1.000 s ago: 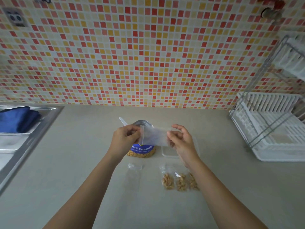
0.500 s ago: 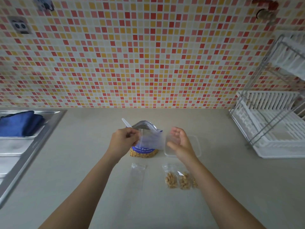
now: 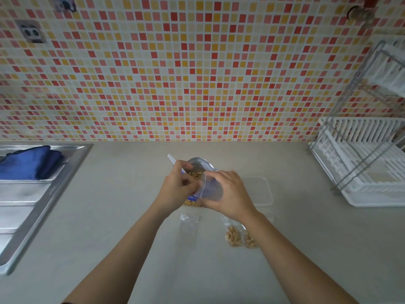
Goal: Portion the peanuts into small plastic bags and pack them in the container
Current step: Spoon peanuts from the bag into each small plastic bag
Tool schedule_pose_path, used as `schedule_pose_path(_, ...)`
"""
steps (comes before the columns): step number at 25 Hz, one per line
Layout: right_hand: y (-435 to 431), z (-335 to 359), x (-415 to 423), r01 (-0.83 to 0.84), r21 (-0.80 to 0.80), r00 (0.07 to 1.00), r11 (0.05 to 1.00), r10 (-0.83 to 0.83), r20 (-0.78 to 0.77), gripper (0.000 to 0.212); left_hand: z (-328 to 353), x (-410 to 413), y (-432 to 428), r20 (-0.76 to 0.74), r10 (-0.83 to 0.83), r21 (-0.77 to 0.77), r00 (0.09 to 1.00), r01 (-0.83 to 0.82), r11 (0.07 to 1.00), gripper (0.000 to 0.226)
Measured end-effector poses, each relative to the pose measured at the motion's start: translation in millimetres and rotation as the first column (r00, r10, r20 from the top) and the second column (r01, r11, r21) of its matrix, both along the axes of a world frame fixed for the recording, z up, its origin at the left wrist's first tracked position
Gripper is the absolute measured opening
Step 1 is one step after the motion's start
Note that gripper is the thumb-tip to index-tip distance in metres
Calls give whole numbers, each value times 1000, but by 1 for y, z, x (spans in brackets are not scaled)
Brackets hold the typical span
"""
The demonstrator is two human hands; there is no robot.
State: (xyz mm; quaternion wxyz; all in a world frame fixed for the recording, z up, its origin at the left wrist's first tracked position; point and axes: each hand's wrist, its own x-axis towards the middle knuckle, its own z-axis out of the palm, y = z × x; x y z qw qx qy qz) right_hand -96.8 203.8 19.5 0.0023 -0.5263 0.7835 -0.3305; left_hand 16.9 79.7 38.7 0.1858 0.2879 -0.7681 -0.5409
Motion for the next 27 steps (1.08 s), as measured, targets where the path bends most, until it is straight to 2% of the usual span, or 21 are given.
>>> schedule_pose_path(4, -6, -4, 6, -1, -112, 978, 994, 25, 208, 48, 0, 4, -3, -6, -10, 41, 1000, 10, 999, 32)
schedule_pose_path(7, -9, -11, 3, 31, -151, 950, 988, 18, 313, 45, 2, 5, -6, -6, 16, 30, 1000, -16, 999, 28)
schedule_pose_path(10, -8, -14, -3, 87, -169, 885, 982, 2, 466, 45, -8, -7, -32, 8, 359, -102, 933, -357, 929, 33)
schedule_pose_path(12, -7, -16, -7, 132, -159, 813, 978, -15, 582, 43, -13, -18, -54, 114, 468, -106, 876, -458, 883, 46)
schedule_pose_path(14, -8, -21, -10, 172, -124, 750, 977, -48, 659, 43, -19, -30, -67, 251, 401, -92, 881, -391, 916, 49)
schedule_pose_path(15, -8, -23, -11, 185, -110, 733, 977, -63, 677, 43, -21, -36, -70, 267, 356, -100, 895, -342, 934, 42)
schedule_pose_path(18, -11, -28, -16, 180, -67, 705, 981, -81, 705, 42, -17, -45, -68, 245, 223, -226, 944, -168, 959, 25)
schedule_pose_path(21, -15, -33, -20, 136, -35, 686, 990, -69, 725, 44, -9, -47, -66, 240, 82, -379, 967, 16, 925, 14)
schedule_pose_path(24, -20, -38, -24, 118, -38, 679, 992, -52, 733, 45, 3, -44, -75, 138, 88, -422, 986, -22, 906, 15)
schedule_pose_path(26, -22, -41, -26, 126, -50, 675, 991, -48, 736, 46, 9, -40, -82, 32, 34, -580, 999, -9, 814, 16)
schedule_pose_path(27, -22, -42, -26, 132, -56, 673, 990, -48, 738, 45, 9, -37, -85, -1, -82, -701, 997, 57, 710, 15)
